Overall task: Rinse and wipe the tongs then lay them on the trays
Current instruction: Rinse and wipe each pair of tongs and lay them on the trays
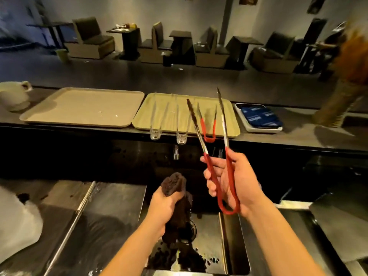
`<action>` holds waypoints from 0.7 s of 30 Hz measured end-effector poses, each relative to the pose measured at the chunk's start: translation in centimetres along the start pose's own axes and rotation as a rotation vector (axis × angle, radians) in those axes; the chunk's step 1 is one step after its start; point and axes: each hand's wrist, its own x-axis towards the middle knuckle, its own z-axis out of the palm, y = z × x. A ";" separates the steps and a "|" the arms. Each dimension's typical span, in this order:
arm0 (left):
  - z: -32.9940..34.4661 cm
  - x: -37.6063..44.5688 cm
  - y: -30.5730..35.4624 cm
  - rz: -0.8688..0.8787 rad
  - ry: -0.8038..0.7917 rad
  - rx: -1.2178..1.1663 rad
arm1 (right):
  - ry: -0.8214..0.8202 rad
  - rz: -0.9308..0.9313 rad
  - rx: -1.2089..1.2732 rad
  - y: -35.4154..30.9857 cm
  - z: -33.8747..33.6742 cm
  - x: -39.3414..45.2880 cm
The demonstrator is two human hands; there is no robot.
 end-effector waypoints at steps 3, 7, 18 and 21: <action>0.7 0.9 0.2 -0.029 -0.041 0.017 | 0.306 -0.086 -0.214 -3.5 -1.3 1.9; 1.6 2.1 0.7 -0.026 -0.060 0.084 | 0.580 -0.025 -0.659 -6.8 -2.5 5.3; 2.2 4.3 1.2 0.027 -0.072 0.134 | 0.755 -0.001 -1.440 -8.0 -3.8 10.0; 1.7 4.3 1.3 0.018 -0.060 0.146 | 0.801 0.009 -1.568 -8.6 -3.7 10.9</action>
